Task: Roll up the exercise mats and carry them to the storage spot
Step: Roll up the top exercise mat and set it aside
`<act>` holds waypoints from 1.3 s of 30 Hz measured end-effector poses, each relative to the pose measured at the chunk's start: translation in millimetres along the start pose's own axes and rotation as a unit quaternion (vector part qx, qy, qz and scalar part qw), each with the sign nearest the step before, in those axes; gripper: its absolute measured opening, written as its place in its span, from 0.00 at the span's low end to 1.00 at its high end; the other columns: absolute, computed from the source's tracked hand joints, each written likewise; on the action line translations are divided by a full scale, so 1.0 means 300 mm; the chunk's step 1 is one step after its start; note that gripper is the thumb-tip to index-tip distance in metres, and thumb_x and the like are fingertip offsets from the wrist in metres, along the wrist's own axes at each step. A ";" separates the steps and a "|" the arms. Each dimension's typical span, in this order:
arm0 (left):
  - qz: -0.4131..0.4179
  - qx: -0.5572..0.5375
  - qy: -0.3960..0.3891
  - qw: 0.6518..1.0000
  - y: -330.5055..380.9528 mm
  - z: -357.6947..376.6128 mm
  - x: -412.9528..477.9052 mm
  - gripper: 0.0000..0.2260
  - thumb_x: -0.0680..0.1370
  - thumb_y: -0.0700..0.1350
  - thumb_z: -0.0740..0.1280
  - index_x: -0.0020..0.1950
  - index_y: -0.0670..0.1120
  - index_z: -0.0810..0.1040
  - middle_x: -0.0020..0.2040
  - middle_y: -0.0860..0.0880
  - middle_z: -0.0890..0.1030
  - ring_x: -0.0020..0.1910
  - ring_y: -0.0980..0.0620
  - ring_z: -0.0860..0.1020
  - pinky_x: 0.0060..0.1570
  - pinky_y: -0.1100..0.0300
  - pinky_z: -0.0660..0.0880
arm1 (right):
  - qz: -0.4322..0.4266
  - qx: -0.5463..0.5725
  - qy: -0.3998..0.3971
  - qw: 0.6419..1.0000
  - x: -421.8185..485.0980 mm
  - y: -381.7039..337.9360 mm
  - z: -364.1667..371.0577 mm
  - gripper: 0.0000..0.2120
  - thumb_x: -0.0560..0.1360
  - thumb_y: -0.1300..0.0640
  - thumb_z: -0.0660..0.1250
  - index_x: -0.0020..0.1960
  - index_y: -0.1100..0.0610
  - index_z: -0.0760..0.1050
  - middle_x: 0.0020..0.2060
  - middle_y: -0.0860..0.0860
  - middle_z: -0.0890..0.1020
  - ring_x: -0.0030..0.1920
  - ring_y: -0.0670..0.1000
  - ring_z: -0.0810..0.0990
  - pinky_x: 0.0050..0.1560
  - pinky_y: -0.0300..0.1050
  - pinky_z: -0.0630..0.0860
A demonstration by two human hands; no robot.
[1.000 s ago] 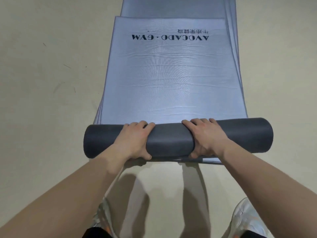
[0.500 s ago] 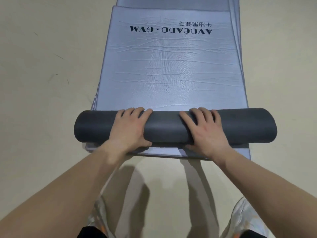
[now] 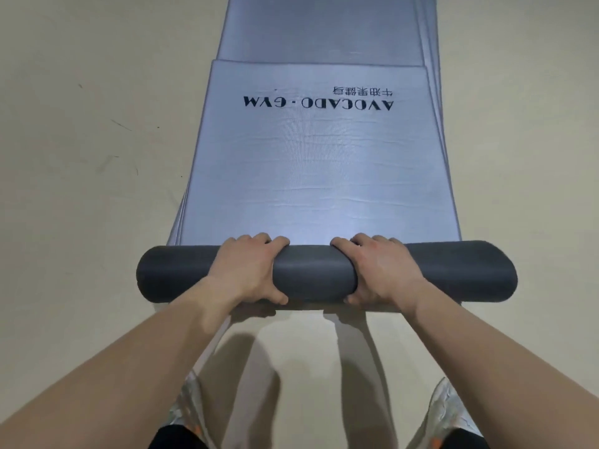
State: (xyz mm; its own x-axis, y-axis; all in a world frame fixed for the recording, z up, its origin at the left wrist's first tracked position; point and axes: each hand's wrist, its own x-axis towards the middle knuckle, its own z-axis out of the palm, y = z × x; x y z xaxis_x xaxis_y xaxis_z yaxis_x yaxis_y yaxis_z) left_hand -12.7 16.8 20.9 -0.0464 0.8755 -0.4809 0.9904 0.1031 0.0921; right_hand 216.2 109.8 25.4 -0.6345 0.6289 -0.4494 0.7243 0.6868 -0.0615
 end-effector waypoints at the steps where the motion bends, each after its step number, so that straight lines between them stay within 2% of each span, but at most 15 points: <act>1: 0.001 -0.023 -0.034 0.999 0.004 0.008 -0.022 0.43 0.59 0.71 0.74 0.70 0.60 0.65 0.55 0.55 0.76 0.50 0.48 0.77 0.49 0.52 0.74 | 0.003 0.010 -0.015 1.000 -0.028 -0.013 0.012 0.42 0.62 0.35 0.73 0.71 0.40 0.60 0.61 0.47 0.75 0.57 0.56 0.77 0.60 0.55 0.72; 6: -0.015 -0.073 -0.118 0.990 -0.002 -0.027 0.009 0.48 0.58 0.70 0.78 0.74 0.62 0.65 0.61 0.56 0.78 0.58 0.48 0.77 0.56 0.50 0.75 | 0.035 -0.061 0.114 0.991 -0.159 -0.070 0.136 0.57 0.58 0.45 0.83 0.79 0.51 0.56 0.70 0.58 0.69 0.70 0.60 0.69 0.71 0.63 0.60; 8: -0.026 -0.073 -0.105 0.991 -0.001 -0.037 0.017 0.49 0.59 0.71 0.78 0.76 0.60 0.65 0.65 0.55 0.78 0.62 0.48 0.76 0.68 0.45 0.68 | 0.031 -0.076 0.101 0.992 -0.162 -0.055 0.164 0.64 0.57 0.43 0.84 0.81 0.53 0.49 0.75 0.60 0.65 0.76 0.62 0.62 0.73 0.66 0.56; 9: -0.033 -0.057 -0.064 0.996 0.009 -0.029 0.002 0.48 0.60 0.71 0.76 0.76 0.59 0.64 0.67 0.55 0.76 0.66 0.47 0.74 0.74 0.40 0.60 | 0.031 -0.074 0.094 0.992 -0.142 -0.045 0.159 0.65 0.56 0.42 0.84 0.80 0.52 0.47 0.75 0.59 0.65 0.76 0.62 0.62 0.73 0.66 0.57; 10: -0.045 -0.040 -0.008 0.998 0.031 -0.008 -0.021 0.49 0.62 0.72 0.75 0.78 0.58 0.61 0.73 0.54 0.72 0.72 0.46 0.70 0.76 0.35 0.51 | 0.035 -0.067 0.089 0.993 -0.111 -0.032 0.138 0.64 0.57 0.41 0.84 0.80 0.50 0.47 0.75 0.57 0.65 0.75 0.60 0.62 0.73 0.65 0.57; 12: -0.070 -0.034 0.053 0.996 0.094 0.055 -0.085 0.55 0.65 0.74 0.72 0.83 0.55 0.48 0.83 0.50 0.53 0.82 0.41 0.51 0.77 0.33 0.42 | 0.035 -0.032 0.054 0.997 -0.024 -0.001 0.076 0.63 0.56 0.33 0.81 0.79 0.47 0.47 0.74 0.53 0.65 0.75 0.57 0.62 0.74 0.63 0.55; 14: -0.067 -0.008 0.030 0.997 0.128 0.118 -0.114 0.62 0.65 0.74 0.72 0.81 0.55 0.32 0.82 0.48 0.32 0.80 0.38 0.33 0.76 0.35 0.38 | 0.036 -0.023 0.020 0.999 0.034 0.008 0.021 0.65 0.55 0.28 0.78 0.80 0.46 0.47 0.76 0.53 0.61 0.77 0.57 0.57 0.75 0.65 0.51; 15: -0.065 0.006 0.031 0.997 0.121 0.136 -0.098 0.64 0.65 0.73 0.73 0.79 0.55 0.28 0.81 0.48 0.29 0.79 0.38 0.30 0.77 0.36 0.37 | 0.047 -0.030 0.024 0.998 0.044 0.007 0.015 0.65 0.55 0.27 0.77 0.80 0.46 0.46 0.77 0.54 0.59 0.78 0.59 0.55 0.75 0.67 0.50; 17: -0.057 0.003 0.066 0.996 0.077 0.130 -0.022 0.63 0.65 0.72 0.74 0.80 0.56 0.30 0.83 0.49 0.34 0.81 0.40 0.35 0.77 0.38 0.39 | 0.080 -0.043 0.070 0.993 0.016 0.005 0.055 0.65 0.57 0.30 0.79 0.81 0.48 0.47 0.78 0.57 0.58 0.78 0.61 0.55 0.75 0.70 0.52; 20: -0.029 -0.007 0.069 0.997 0.007 0.057 0.108 0.61 0.63 0.73 0.74 0.82 0.57 0.38 0.84 0.51 0.47 0.82 0.42 0.46 0.79 0.40 0.45 | 0.079 -0.068 0.136 0.985 -0.033 0.014 0.180 0.62 0.61 0.45 0.83 0.83 0.51 0.47 0.81 0.60 0.55 0.80 0.65 0.52 0.74 0.72 0.50; 23: 0.004 0.025 0.067 0.997 -0.021 0.035 0.145 0.61 0.63 0.73 0.73 0.83 0.53 0.41 0.83 0.47 0.50 0.82 0.41 0.50 0.79 0.40 0.48 | 0.081 -0.070 0.149 0.983 0.024 0.056 0.182 0.65 0.56 0.39 0.84 0.82 0.49 0.51 0.80 0.58 0.58 0.80 0.64 0.55 0.74 0.70 0.50; 26: 0.013 0.090 0.140 0.986 -0.026 0.076 0.125 0.58 0.64 0.72 0.73 0.82 0.52 0.47 0.81 0.45 0.57 0.79 0.37 0.57 0.76 0.38 0.55 | 0.065 -0.079 0.169 0.980 0.091 0.091 0.149 0.61 0.55 0.38 0.83 0.81 0.48 0.57 0.76 0.58 0.65 0.75 0.63 0.63 0.70 0.70 0.56; 29: 0.023 0.073 0.160 0.984 -0.043 0.069 0.149 0.52 0.64 0.70 0.73 0.81 0.55 0.53 0.78 0.47 0.64 0.74 0.40 0.65 0.73 0.42 0.60 | 0.049 -0.092 0.172 0.980 0.123 0.119 0.121 0.59 0.54 0.35 0.81 0.78 0.49 0.61 0.72 0.58 0.70 0.71 0.63 0.68 0.67 0.69 0.62; 34: 0.030 0.029 0.082 0.996 -0.025 0.008 0.090 0.50 0.63 0.68 0.74 0.80 0.58 0.55 0.76 0.51 0.67 0.70 0.45 0.70 0.71 0.47 0.65 | 0.041 -0.084 0.091 0.991 0.065 0.085 0.055 0.54 0.59 0.36 0.78 0.77 0.45 0.55 0.69 0.53 0.71 0.67 0.60 0.71 0.67 0.65 0.66; 39: 0.049 -0.046 -0.088 0.994 -0.008 0.014 -0.029 0.50 0.59 0.68 0.76 0.77 0.61 0.58 0.66 0.55 0.74 0.60 0.47 0.77 0.59 0.47 0.75 | -0.006 -0.039 -0.036 0.999 -0.069 0.034 0.027 0.51 0.56 0.33 0.77 0.72 0.41 0.57 0.62 0.48 0.74 0.59 0.56 0.76 0.58 0.57 0.72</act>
State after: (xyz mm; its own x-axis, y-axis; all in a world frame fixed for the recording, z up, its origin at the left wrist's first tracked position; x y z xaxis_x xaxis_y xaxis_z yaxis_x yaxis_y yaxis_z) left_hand -14.0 6.8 21.2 0.0806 0.7876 -0.6109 0.9727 0.0716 0.2207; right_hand 238.9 100.7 27.0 -0.6192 0.5947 -0.5128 0.6924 0.7215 0.0008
